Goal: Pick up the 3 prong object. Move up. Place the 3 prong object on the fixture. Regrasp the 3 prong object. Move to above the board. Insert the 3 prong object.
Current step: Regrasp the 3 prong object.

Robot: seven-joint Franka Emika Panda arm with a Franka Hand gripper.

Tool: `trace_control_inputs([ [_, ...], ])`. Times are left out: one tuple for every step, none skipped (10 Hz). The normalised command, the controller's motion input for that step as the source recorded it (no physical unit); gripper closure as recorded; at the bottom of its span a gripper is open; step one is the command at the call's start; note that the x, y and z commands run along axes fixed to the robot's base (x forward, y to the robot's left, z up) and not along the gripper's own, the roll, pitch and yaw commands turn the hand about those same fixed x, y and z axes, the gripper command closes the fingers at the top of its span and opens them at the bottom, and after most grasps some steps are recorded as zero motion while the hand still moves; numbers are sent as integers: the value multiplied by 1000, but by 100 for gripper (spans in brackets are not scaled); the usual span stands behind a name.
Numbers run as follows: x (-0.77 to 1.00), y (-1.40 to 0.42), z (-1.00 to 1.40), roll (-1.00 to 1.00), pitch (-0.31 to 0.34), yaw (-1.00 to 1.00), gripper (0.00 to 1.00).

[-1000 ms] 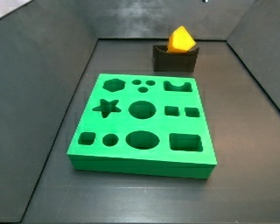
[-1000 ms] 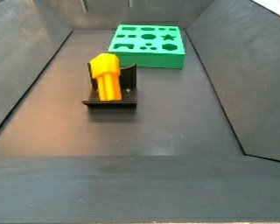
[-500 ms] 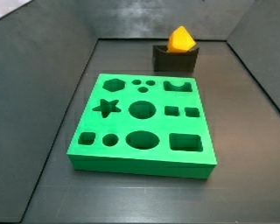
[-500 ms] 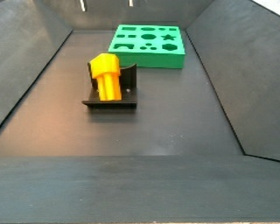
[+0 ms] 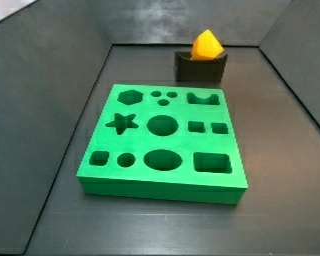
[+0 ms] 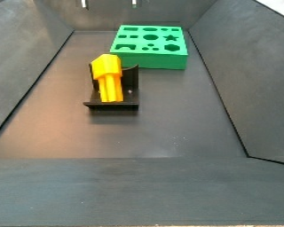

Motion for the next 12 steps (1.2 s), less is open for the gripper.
trace_control_inputs([
  [75, -32, -15, 1000, 85, 53, 0],
  [86, -34, -16, 1000, 111, 66, 0],
  [94, -39, -11, 1000, 139, 86, 0],
  [97, -39, -17, 946, 164, 113, 0],
  [98, -41, -18, 695, 155, 138, 0],
  [99, -43, -22, 506, 141, 156, 0],
  [98, -38, -15, 337, 121, 169, 0],
  [88, -26, -5, 233, 94, 176, 0],
  [33, 75, -1000, 222, 60, 172, 0],
  [35, 74, -1000, 208, 35, 170, 0],
  [49, 63, -1000, 176, -5, 155, 0],
  [59, 59, -1000, 139, -26, 139, 0],
])
